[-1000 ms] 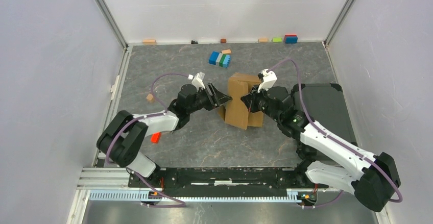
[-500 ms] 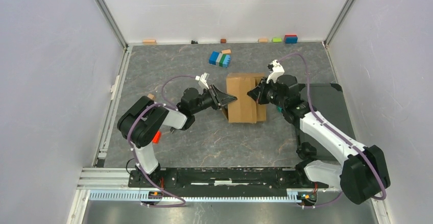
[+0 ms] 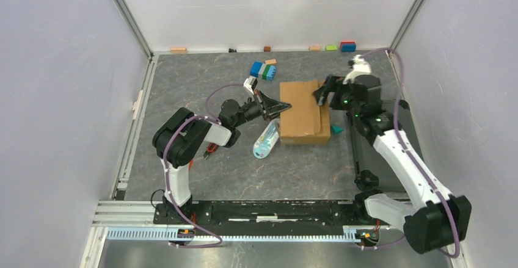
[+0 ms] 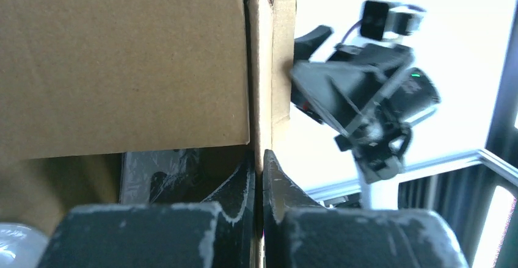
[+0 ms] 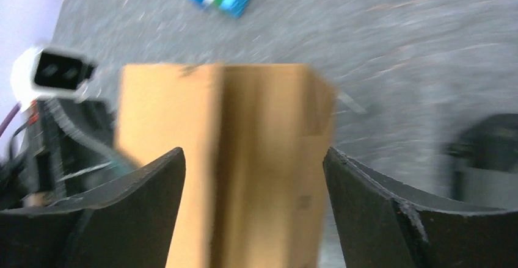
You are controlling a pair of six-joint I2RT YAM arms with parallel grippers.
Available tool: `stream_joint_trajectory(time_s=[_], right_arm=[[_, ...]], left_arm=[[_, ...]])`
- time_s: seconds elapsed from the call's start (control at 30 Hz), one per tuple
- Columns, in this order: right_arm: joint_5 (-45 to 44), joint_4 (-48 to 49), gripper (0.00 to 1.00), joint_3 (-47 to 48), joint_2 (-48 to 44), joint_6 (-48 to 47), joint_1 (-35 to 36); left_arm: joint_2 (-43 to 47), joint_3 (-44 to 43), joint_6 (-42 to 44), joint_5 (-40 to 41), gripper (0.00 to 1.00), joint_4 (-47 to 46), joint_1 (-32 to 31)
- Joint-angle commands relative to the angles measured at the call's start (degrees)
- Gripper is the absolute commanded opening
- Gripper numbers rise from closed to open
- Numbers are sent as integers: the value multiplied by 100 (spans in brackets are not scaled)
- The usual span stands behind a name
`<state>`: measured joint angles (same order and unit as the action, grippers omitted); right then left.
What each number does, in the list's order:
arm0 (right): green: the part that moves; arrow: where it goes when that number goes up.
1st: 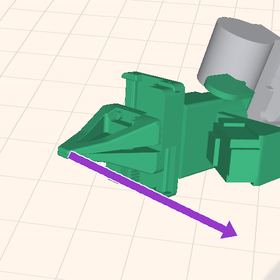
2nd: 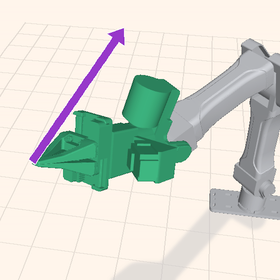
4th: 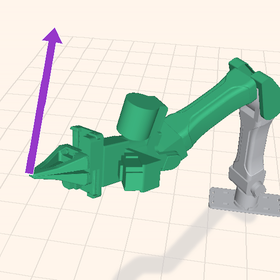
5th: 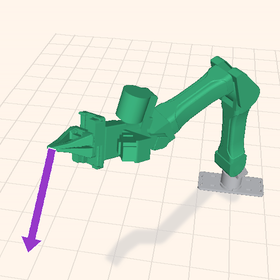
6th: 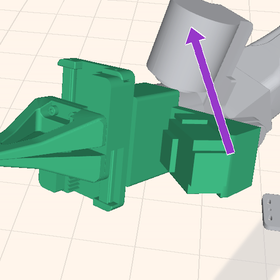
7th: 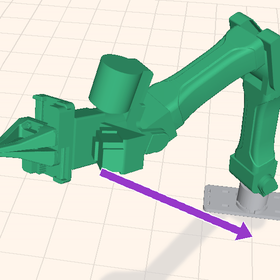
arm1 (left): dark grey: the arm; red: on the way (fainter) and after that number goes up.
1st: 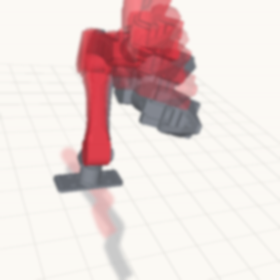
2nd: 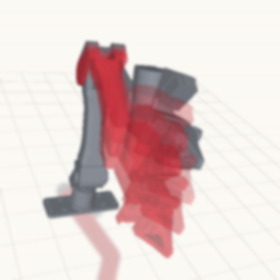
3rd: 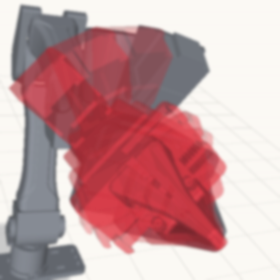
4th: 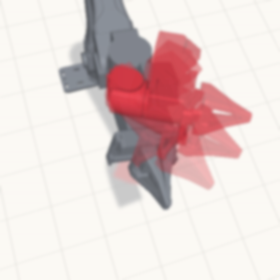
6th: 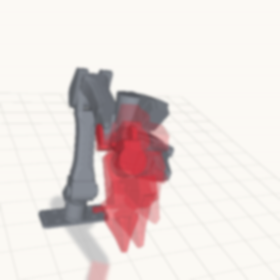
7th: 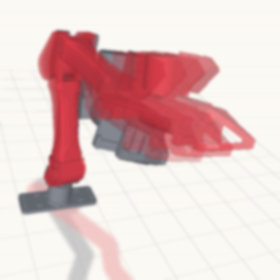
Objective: Unpack the express box
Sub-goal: Pour the product into the express box.
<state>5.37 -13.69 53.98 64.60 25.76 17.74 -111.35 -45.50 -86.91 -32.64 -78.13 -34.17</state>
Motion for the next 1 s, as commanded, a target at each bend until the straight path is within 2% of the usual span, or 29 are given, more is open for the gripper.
stream_joint_trajectory(time_s=[0.0,0.13,0.27,0.43,0.7,0.97], right_arm=[[-1010,-580,89,-25,-556,17,-923],[-475,-452,89,-505,-523,241,-1591],[570,187,89,-987,-316,481,-1678],[1852,1314,89,-1517,-35,1452,-1668],[2303,1932,88,-1835,135,2201,-1640],[2883,2511,88,-1891,-211,2673,-1589]], left_arm=[[390,-458,-1022,-215,2,-1108,32],[605,-547,-1326,-284,2,-1108,30],[853,-636,-1489,-297,2,-1108,35],[1050,-776,-1644,-213,2,-1117,33],[1119,-817,-1659,-52,2,-1117,25],[659,-549,-1827,-247,3,-1108,-6]])
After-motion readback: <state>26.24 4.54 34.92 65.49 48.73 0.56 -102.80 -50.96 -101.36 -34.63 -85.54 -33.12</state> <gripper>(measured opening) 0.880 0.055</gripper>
